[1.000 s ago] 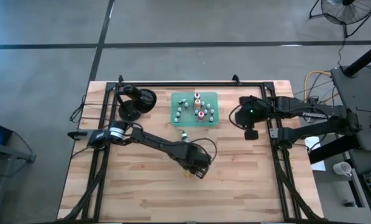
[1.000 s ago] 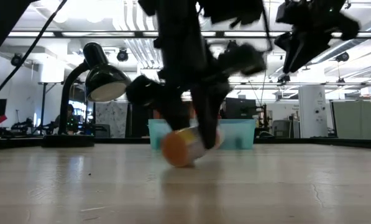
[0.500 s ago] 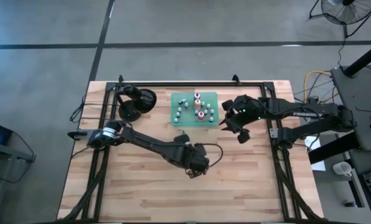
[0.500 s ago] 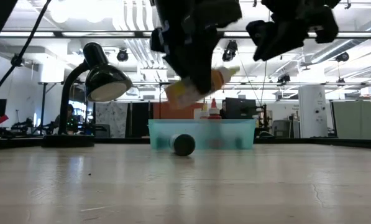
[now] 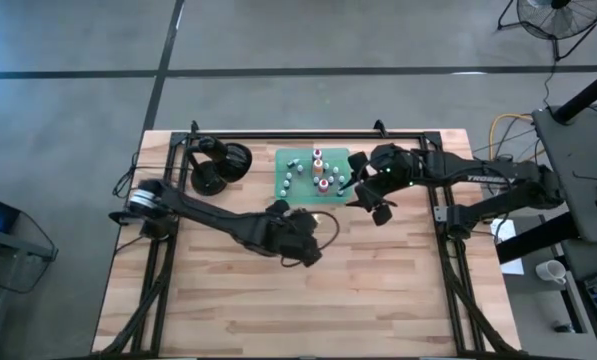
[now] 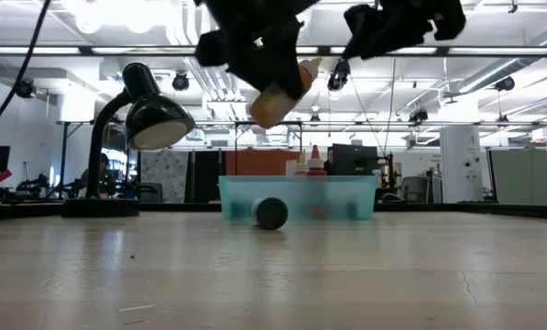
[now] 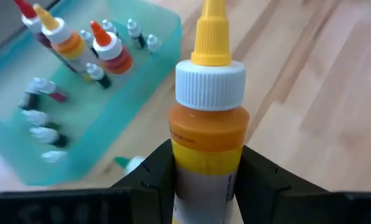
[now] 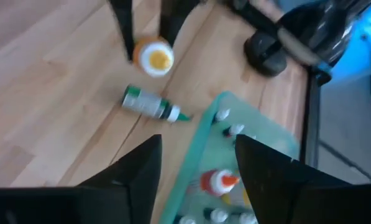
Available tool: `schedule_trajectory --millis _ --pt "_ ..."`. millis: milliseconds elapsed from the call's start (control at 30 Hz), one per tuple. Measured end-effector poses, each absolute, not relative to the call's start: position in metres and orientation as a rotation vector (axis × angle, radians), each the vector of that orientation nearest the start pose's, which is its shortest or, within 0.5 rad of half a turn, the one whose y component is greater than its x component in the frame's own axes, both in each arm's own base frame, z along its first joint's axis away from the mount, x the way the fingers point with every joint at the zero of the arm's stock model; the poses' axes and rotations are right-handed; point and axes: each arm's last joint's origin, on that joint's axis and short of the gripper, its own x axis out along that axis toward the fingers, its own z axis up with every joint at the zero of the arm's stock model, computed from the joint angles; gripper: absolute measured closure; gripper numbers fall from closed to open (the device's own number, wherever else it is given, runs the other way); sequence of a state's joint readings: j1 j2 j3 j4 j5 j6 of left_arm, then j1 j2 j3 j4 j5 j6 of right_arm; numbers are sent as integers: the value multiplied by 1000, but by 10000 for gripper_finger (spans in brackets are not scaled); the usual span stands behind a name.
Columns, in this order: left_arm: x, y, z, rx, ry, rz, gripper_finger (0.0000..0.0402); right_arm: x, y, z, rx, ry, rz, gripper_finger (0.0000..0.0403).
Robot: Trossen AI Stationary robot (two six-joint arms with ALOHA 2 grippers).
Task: Pick & Place food coloring
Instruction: Put the big yellow food coloring bottle into the bin
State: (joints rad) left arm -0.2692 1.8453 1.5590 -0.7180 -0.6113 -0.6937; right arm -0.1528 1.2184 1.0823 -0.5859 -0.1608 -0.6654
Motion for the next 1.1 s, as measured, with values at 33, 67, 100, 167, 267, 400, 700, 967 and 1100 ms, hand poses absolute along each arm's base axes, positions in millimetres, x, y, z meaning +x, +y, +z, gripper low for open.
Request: schedule_trajectory --millis 33,67,100,167,267,400,700,967,1100 --pt "379 -88 267 -250 696 594 294 252 -34 317 -528 664 241 205" --pt "375 -88 265 -285 645 584 294 253 -34 320 -530 647 236 201" --pt "371 -87 265 -320 585 567 294 254 -34 321 -524 647 235 199" --pt "365 -85 266 -350 488 531 294 258 -35 321 -526 653 240 197" --pt "356 -82 270 -278 383 481 294 267 -34 320 -536 664 260 198" --pt "350 -76 267 -150 358 463 294 282 -31 317 -574 687 325 197" --pt "349 -65 251 -107 422 450 293 318 -31 318 -555 822 380 197" --pt "347 -58 242 -109 442 462 293 347 -31 314 -472 928 400 197" --pt "345 -54 235 -102 456 472 293 355 -24 315 -486 921 423 197"
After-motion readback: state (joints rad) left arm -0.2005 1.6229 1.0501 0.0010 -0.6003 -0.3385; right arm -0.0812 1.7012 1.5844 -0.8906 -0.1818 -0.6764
